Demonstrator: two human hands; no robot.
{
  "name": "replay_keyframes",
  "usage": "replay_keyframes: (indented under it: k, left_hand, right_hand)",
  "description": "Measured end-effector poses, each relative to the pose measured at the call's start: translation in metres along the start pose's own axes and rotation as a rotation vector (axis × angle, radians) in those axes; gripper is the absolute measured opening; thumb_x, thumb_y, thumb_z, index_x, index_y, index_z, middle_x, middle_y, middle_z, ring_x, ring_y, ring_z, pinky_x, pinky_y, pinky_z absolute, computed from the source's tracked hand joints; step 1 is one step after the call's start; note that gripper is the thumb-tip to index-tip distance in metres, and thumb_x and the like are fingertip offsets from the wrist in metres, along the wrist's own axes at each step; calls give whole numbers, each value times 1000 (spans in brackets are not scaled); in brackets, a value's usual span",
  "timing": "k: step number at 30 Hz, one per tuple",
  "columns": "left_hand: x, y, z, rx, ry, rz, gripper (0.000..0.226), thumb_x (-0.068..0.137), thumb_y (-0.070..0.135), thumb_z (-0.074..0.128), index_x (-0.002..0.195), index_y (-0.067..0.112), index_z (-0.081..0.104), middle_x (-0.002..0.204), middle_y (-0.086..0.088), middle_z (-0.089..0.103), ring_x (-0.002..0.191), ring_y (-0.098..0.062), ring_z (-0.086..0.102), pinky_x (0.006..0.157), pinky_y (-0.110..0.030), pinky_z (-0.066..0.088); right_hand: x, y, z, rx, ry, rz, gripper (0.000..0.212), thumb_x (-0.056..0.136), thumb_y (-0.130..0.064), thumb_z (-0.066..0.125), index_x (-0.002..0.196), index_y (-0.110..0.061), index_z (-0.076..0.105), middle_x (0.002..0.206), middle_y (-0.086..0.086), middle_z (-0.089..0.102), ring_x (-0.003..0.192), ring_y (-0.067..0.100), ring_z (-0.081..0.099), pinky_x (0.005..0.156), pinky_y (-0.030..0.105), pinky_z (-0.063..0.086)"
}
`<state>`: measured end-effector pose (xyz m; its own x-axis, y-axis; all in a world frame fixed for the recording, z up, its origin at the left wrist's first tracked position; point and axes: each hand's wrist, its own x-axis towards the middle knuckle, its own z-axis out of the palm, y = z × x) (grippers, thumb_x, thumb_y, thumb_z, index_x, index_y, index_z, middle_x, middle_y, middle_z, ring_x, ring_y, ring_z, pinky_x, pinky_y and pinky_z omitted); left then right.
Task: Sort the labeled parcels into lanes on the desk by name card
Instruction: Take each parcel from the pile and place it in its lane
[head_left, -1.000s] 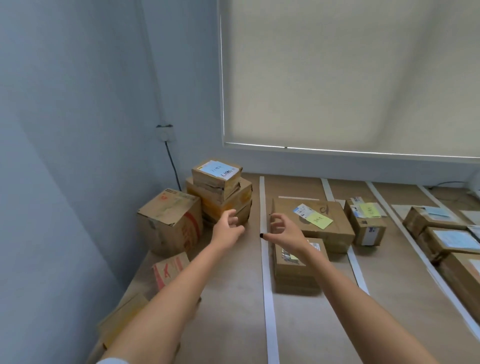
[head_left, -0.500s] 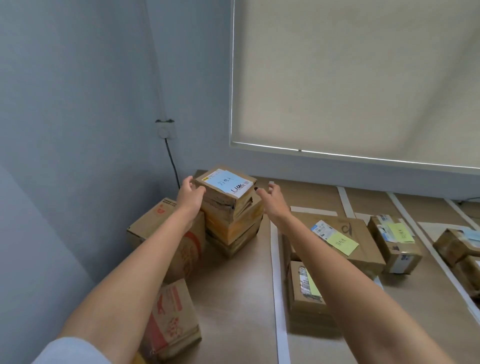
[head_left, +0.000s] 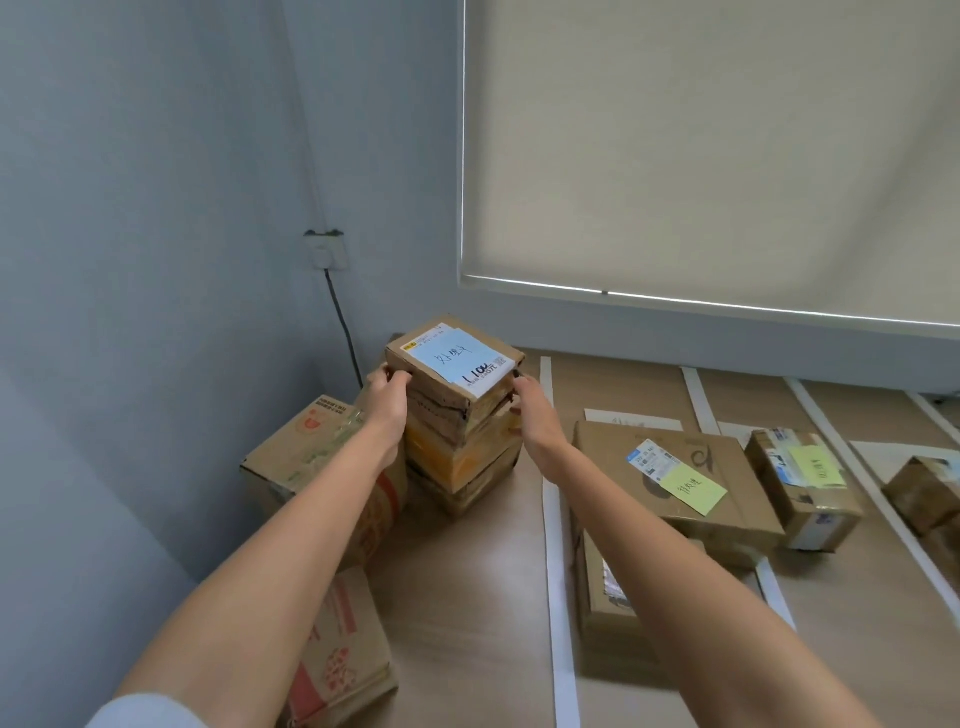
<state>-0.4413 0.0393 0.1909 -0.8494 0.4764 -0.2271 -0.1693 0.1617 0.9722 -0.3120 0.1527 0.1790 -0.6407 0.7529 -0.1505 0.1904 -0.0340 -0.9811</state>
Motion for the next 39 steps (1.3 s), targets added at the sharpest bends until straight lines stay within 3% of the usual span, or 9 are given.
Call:
replay_keyframes:
  k: [2, 5, 8, 16, 22, 25, 30, 33, 39]
  left_hand:
    - [-18, 15, 5, -36, -16, 36, 41, 97, 27, 34, 137, 21, 39, 130, -4, 52, 115, -19, 50, 102, -46, 41]
    - [-53, 42, 21, -81, -53, 99, 33, 98, 27, 32, 128, 21, 45, 108, 1, 58, 90, -7, 51, 74, -35, 46]
    - [-90, 63, 42, -111, -149, 156, 33, 97, 31, 32, 126, 20, 43, 114, -5, 58, 89, -9, 51, 79, -37, 43]
    - [-179, 65, 113, -218, -389, 217, 35, 93, 15, 50, 126, 17, 37, 108, -5, 62, 83, -15, 64, 54, -21, 54]
    - [-231, 19, 171, -119, -589, 102, 39, 95, 24, 49, 130, 7, 45, 104, -9, 66, 85, -22, 67, 66, -28, 55]
    - [-253, -8, 200, -63, -631, 65, 37, 97, 31, 43, 125, 8, 50, 109, -13, 67, 93, -26, 66, 75, -31, 55]
    - [-294, -51, 260, -18, -551, 29, 24, 98, 30, 38, 113, 17, 52, 100, -9, 69, 72, -13, 67, 46, -17, 49]
    - [-316, -77, 303, -56, -515, -17, 26, 97, 26, 41, 120, 21, 52, 91, 0, 69, 66, -9, 68, 44, -18, 49]
    - [-353, -118, 368, -3, -502, -91, 39, 98, 30, 42, 137, 30, 38, 96, 6, 66, 80, -10, 66, 49, -20, 50]
  right_hand:
    - [-15, -12, -11, 5, 10, -21, 49, 91, -48, 31, 130, -23, 47, 122, 2, 58, 109, 19, 53, 100, 45, 44]
    - [-43, -34, -33, 58, 50, -36, 44, 92, -44, 30, 122, -19, 51, 118, 4, 57, 106, 20, 54, 95, 44, 47]
    - [-73, -50, -61, 159, 109, -44, 42, 95, -41, 32, 120, -13, 51, 110, 5, 56, 95, 18, 55, 79, 34, 50]
    - [-157, -45, -148, 218, 206, -61, 29, 97, -35, 35, 106, -10, 45, 93, 7, 60, 88, 22, 58, 87, 39, 49]
    - [-212, 0, -217, 248, 212, -24, 28, 97, -34, 39, 92, -15, 57, 88, 3, 66, 80, 15, 63, 62, 21, 55]
    - [-228, 26, -251, 278, 227, 4, 30, 96, -39, 40, 91, -21, 63, 84, -3, 71, 77, 10, 67, 62, 21, 55]
    - [-239, 73, -311, 248, 227, 68, 36, 94, -37, 42, 114, -14, 61, 112, 16, 63, 85, 19, 63, 63, 25, 53]
    - [-245, 99, -356, 238, 230, 70, 35, 96, -31, 41, 126, -18, 52, 115, 21, 59, 81, 18, 62, 58, 24, 50]
    - [-259, 141, -427, 234, 224, 142, 33, 97, -27, 38, 126, -19, 52, 105, 17, 66, 84, 20, 61, 70, 31, 51]
